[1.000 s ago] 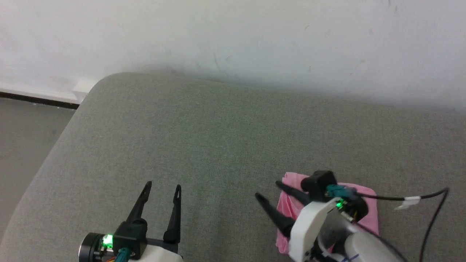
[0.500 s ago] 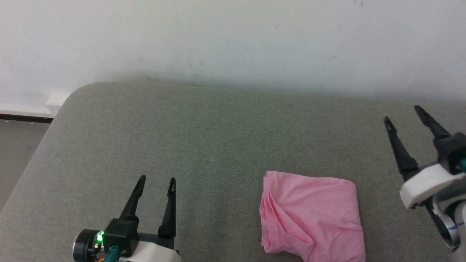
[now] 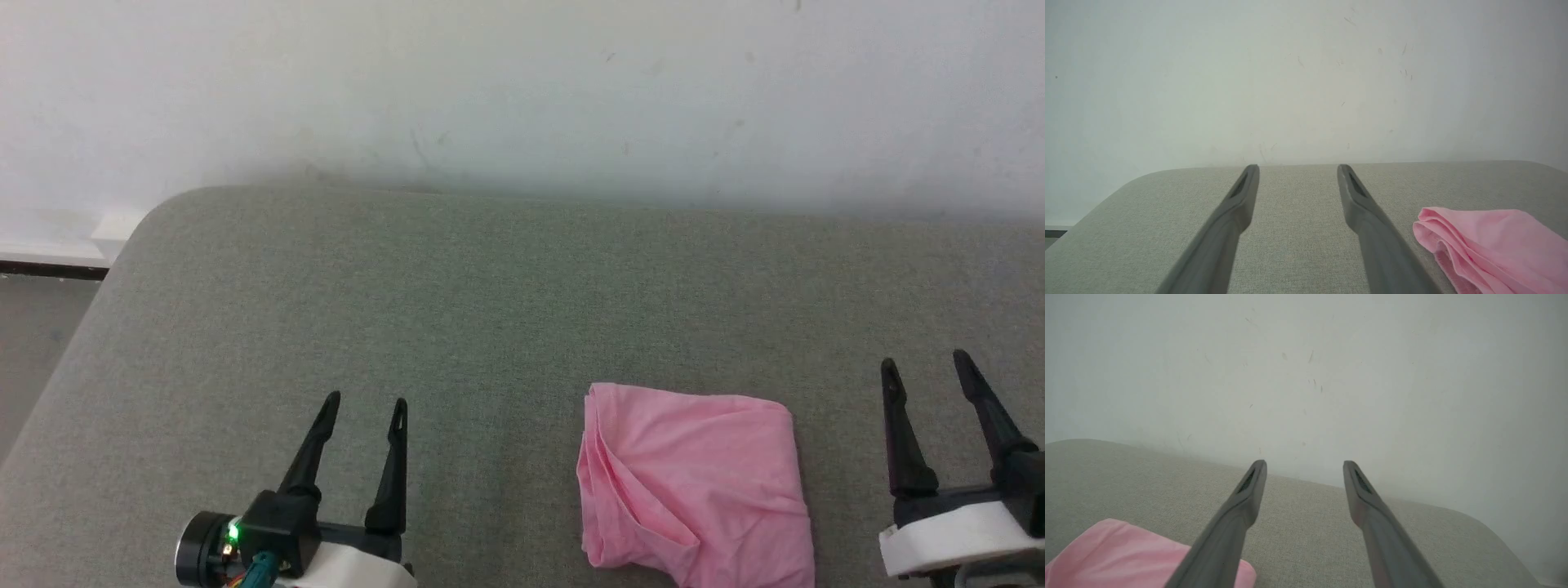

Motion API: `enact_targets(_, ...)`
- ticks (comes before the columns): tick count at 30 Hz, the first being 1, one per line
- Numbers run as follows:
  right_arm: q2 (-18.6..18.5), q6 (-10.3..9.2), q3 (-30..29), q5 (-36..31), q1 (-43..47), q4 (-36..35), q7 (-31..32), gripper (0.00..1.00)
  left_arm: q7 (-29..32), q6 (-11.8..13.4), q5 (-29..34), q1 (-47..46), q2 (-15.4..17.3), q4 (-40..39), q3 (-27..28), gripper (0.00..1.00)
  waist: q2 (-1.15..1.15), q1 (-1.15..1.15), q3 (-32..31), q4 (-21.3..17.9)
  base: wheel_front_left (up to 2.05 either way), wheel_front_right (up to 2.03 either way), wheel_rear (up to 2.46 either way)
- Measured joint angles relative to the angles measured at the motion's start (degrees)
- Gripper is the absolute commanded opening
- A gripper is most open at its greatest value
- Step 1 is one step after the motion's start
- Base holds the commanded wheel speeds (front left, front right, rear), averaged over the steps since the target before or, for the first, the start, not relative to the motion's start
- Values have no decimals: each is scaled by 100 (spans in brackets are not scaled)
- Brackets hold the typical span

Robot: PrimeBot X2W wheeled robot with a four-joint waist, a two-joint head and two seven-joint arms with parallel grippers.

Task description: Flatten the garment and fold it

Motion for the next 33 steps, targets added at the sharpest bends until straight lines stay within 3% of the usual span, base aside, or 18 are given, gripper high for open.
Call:
enact_targets(13, 112, 0, 89, -27, 223, -37, 127, 100, 0, -78, 53, 0, -40, -24, 26, 100, 0, 0, -12, 42, 0, 0, 0)
enact_targets(16, -29, 2, 265, 129, 258, 19, 650, 100, 0, -103, 54, -1, -48, -15, 21, 100, 0, 0, 22, 71, 0, 0, 0)
enact_targets(23, -575, 0, 797, 1209, 286, -1, 2403, 100, 0, -152, 98, -28, -94, 38, 4, 100, 0, 0, 201, 165, 0, 0, 0)
enact_targets(28, -621, -1, 899, 1828, 217, 68, 3662, 100, 0, -157, 98, -107, -120, 88, -31, 100, 0, 0, 360, 264, 0, 0, 0)
enact_targets(33, -476, -1, 821, 1914, 62, 505, 4440, 100, 0, -159, 100, -208, -135, 152, -85, 100, 0, 1, 499, 411, 0, 0, 0)
